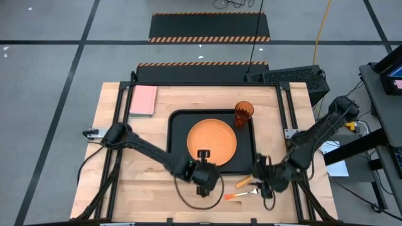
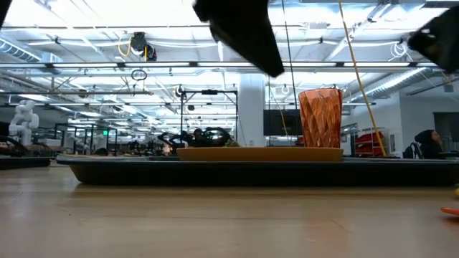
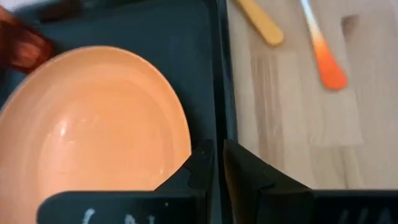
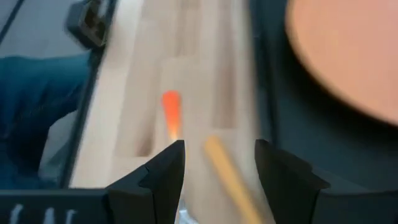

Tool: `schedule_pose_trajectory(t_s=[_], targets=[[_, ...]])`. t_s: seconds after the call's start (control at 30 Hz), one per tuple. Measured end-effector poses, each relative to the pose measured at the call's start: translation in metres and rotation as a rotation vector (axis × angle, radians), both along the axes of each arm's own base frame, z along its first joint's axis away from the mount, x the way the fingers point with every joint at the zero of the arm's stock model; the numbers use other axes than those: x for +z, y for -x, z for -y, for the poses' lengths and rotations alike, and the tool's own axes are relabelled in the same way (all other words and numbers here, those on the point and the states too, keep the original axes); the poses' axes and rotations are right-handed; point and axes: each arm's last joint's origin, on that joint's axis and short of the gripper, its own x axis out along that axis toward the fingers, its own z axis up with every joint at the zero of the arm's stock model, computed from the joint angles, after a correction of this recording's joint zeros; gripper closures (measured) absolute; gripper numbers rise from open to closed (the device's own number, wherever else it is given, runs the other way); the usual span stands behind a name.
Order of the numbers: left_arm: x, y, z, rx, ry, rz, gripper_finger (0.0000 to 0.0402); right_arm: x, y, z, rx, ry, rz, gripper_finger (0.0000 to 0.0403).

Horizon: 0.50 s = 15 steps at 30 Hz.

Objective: Pick and place plate/cup/fork/spoon on tray
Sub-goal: Put the orange fork on the black tray to the right of the orange plate

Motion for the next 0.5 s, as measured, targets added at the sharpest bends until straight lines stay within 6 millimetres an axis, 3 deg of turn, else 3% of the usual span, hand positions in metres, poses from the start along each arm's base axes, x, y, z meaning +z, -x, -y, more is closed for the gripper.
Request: schedule_pose_trajectory(t_s=[0.23,0.5], targets=[[0.02,0.026,0.017,0.126,-0.023,0.036,0.036,-0.028,0.003,-0.031,0.022,-0.018,-0.055,0.0214],[0.023,0.037,0.035,0.232,0.026,0.109,0.036,-0.052,0.001,-0.048,0.064,0.013,-0.077,0.0214]])
